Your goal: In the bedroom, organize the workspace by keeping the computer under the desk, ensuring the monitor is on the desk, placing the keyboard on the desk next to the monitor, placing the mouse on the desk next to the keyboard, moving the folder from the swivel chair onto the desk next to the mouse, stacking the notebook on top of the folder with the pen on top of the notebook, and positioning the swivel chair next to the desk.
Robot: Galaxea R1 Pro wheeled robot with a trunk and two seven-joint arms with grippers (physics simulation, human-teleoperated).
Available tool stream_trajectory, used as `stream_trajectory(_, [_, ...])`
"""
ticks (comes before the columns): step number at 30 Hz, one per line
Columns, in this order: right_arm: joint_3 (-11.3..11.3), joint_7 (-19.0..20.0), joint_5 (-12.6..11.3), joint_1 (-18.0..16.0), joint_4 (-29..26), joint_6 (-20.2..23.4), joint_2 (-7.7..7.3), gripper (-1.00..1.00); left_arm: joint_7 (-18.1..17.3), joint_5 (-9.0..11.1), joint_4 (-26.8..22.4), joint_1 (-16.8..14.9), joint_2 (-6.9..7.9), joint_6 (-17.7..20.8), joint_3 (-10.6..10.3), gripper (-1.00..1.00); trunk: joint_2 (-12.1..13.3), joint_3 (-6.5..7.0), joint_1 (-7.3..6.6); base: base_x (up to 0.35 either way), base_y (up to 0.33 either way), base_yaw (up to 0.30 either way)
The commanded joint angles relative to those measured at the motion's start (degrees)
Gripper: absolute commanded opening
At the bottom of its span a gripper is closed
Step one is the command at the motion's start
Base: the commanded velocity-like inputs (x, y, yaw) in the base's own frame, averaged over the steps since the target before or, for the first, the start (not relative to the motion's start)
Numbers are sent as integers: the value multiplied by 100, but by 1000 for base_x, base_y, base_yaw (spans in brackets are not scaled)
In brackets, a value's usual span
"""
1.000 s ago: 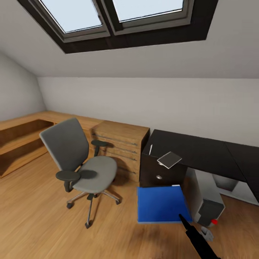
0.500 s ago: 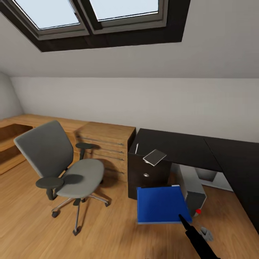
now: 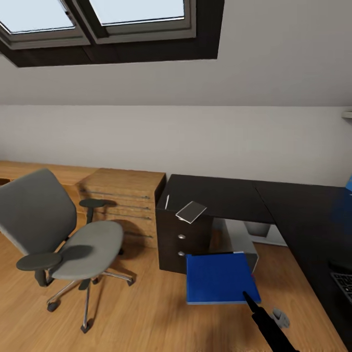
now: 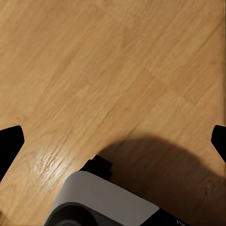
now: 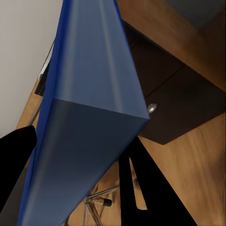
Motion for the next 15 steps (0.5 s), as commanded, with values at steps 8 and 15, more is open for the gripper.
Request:
stream_trajectory(8, [47,9,-47,-8,5,-40,-7,-100,44,28,14,-2,3,9,-32,100,-3,-6,0,0,0,-224])
stream_trajectory(15, [47,14,-47,-8,6,-32,-7,-100,44,28,15,-2,5,6,-27,100,37,12,-22,0,0,-47])
